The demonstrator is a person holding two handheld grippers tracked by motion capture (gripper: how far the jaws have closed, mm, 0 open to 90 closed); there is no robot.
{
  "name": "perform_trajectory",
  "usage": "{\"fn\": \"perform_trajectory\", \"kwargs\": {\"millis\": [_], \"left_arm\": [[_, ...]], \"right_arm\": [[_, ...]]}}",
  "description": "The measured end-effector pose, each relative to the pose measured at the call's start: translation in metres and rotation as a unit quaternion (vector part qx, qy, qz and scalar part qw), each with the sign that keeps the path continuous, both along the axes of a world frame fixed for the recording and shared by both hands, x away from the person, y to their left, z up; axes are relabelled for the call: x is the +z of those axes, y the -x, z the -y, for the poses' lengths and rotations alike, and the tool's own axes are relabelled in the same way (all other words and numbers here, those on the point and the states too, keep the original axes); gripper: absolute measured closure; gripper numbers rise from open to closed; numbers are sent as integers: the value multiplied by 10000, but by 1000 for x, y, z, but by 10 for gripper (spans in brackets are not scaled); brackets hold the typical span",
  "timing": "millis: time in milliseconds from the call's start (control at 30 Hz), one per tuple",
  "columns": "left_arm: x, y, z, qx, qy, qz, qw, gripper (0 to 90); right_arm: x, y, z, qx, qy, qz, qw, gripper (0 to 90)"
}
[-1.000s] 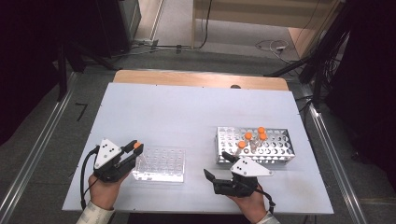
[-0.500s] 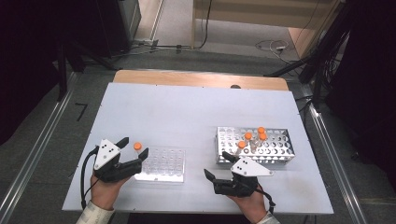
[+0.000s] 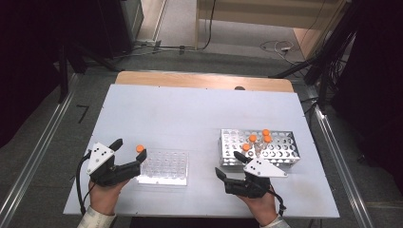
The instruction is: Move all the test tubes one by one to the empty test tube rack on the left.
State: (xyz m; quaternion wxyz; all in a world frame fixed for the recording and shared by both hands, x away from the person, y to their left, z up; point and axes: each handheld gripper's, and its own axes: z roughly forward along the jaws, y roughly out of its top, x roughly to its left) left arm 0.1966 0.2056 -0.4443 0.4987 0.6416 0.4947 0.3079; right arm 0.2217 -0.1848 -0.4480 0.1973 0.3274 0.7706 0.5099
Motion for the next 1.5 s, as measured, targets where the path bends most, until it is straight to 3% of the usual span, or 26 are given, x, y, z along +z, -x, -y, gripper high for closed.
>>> {"fn": "perform_trajectory", "kwargs": {"millis": [800, 1300, 1500], "left_arm": [[-1, 1, -4, 41, 4, -15, 10000, 125], [-1, 0, -4, 56, 48, 7, 10000, 138], [-1, 0, -5, 71, 75, -16, 9999, 131]], "right_arm": [[5, -2, 39, -587, -145, 96, 9981, 191], [-15, -24, 46, -951, -145, 99, 9953, 452], [-19, -26, 46, -900, -78, 140, 9958, 548]]}}
